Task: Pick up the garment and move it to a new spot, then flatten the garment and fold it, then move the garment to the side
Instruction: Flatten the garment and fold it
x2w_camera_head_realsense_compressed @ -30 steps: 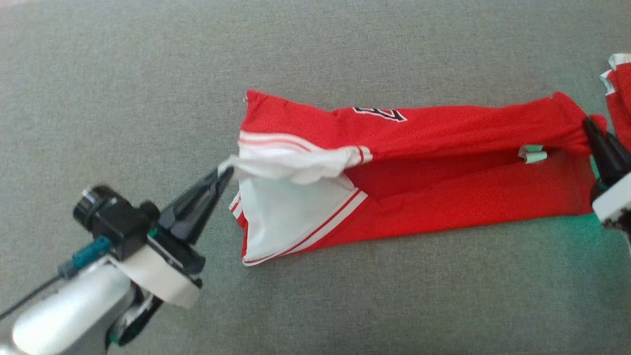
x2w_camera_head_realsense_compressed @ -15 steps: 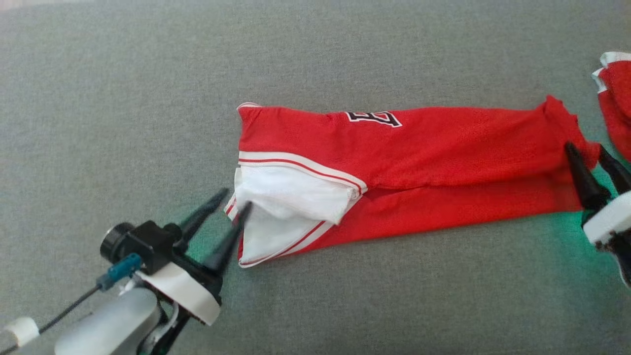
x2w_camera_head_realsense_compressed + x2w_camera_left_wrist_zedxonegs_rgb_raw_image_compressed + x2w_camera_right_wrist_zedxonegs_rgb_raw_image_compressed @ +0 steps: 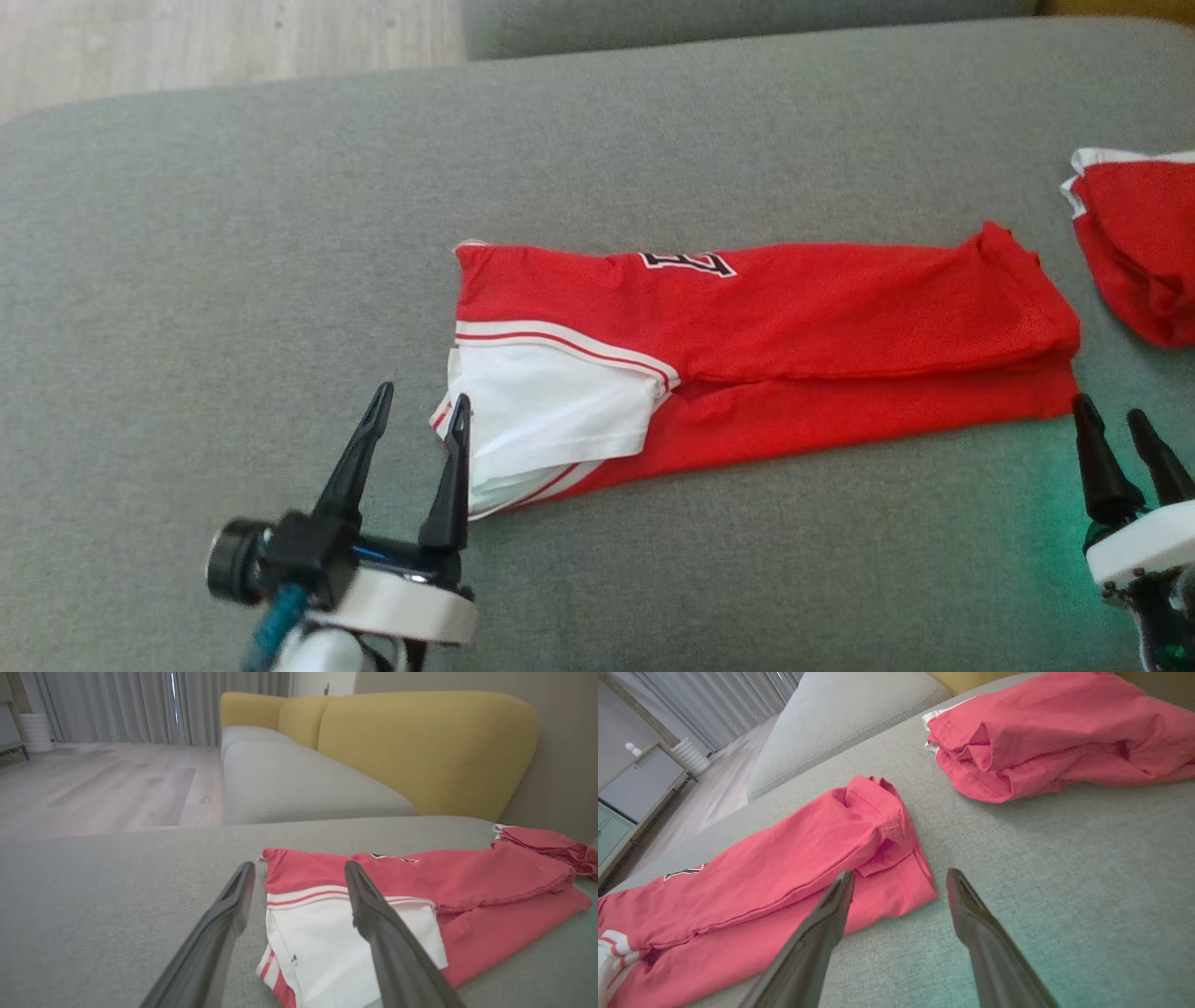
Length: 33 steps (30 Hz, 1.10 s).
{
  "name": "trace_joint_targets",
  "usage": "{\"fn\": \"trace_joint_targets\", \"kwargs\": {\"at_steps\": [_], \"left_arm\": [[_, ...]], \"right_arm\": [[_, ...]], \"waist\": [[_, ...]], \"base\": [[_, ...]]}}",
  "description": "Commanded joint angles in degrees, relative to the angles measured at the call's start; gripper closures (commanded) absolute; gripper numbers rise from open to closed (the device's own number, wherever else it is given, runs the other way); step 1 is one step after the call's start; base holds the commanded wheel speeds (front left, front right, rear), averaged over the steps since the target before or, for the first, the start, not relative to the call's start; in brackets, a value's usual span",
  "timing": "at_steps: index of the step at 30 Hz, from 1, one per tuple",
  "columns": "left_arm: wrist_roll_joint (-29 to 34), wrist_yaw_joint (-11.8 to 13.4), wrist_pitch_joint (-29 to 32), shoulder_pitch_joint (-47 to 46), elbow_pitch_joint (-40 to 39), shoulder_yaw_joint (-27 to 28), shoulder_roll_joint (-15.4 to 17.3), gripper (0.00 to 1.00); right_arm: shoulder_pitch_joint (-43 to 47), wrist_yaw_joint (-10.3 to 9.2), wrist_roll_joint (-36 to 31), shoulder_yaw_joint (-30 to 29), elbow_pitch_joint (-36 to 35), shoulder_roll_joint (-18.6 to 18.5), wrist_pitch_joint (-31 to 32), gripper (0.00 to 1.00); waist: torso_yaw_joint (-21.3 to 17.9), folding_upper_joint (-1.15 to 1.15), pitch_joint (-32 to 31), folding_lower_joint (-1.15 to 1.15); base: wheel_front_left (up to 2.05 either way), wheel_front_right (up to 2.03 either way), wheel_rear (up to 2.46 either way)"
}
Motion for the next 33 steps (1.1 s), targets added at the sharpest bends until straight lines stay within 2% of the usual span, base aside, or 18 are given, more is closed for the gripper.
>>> {"fn": "trace_joint_targets", "kwargs": {"at_steps": [1,4,5,8,11,16,22,23,24,25,26,30,33], "left_arm": [[3.36,1.77,-0.3,1.0,-2.88,4.64,-1.39,0.0],[8.47,3.3,-0.3,4.93,-5.05,8.08,-5.76,0.0],[8.47,3.3,-0.3,4.93,-5.05,8.08,-5.76,0.0],[12.93,3.1,-0.3,8.12,-6.51,9.77,-9.49,0.0],[15.96,1.5,-0.3,10.46,-7.12,10.38,-12.42,0.0],[20.36,-1.38,-0.3,11.96,-6.82,10.86,-14.9,0.0],[22.94,-3.5,-0.3,12.67,-6.52,13.29,-16.63,0.0],[23.18,-3.84,-0.3,12.74,-6.45,13.72,-16.86,0.0],[23.4,-4.16,-0.3,12.83,-6.37,14.15,-17.09,0.0],[23.59,-4.45,-0.3,12.93,-6.32,14.56,-17.31,0.0],[23.79,-4.72,-0.3,13.02,-6.27,14.96,-17.52,0.0],[24.45,-5.62,-0.3,13.41,-6.3,16.47,-18.27,0.0],[24.83,-6.26,-0.3,13.82,-6.3,17.39,-18.71,0.0]], "right_arm": [[-0.23,0.39,-2.03,-1.6,-1.76,0.2,-0.21,0.0],[-1.39,0.39,-5.1,-5.31,-0.59,3.08,0.23,0.0],[-1.39,0.39,-5.1,-5.31,-0.59,3.08,0.23,0.0],[-4.21,0.39,-9.05,-9.76,2.63,5.56,0.55,0.0],[-7.83,0.39,-14.5,-14.56,7.85,7.41,1.08,0.0],[-13.56,0.39,-23.69,-21.64,17.24,9.72,2.47,0.0],[-18.57,0.39,-28.8,-25.64,25.86,12.72,5.87,0.01],[-19.27,0.39,-28.67,-25.66,26.87,13.2,6.58,0.18],[-19.88,0.39,-28.26,-25.49,27.68,13.68,7.29,0.51],[-20.32,0.39,-27.8,-25.25,28.31,13.99,7.92,0.69],[-20.61,0.39,-27.41,-24.94,28.74,14.13,8.31,0.98],[-21.06,0.39,-25.57,-23.34,29.72,14.37,9.69,1.0],[-20.9,0.39,-23.77,-21.94,28.61,13.9,8.45,1.0]], "waist": [[0.86,0.0,-1.51,0.01],[2.18,0.0,-2.28,0.01],[2.18,0.0,-2.28,0.01],[3.77,0.0,-2.62,0.01],[5.5,0.0,-2.66,0.01],[7.88,0.0,-2.06,0.01],[9.11,0.0,-1.17,0.01],[9.16,0.0,-1.15,0.01],[9.13,0.0,-1.17,0.01],[9.08,0.0,-1.24,0.01],[9.0,0.0,-1.33,0.01],[8.24,0.0,-1.92,0.01],[7.41,0.0,-2.39,0.01]], "base": [[0.0,0.0,0.0],[0.0,0.0,0.0],[0.0,0.0,0.0],[0.0,0.0,0.0],[0.0,0.0,0.0],[0.0,0.0,0.0],[0.0,0.0,0.0],[0.0,0.0,0.0],[0.0,0.0,0.0],[0.0,0.0,0.0],[0.0,0.0,0.0],[0.0,0.0,0.0],[0.0,0.0,0.0]]}}
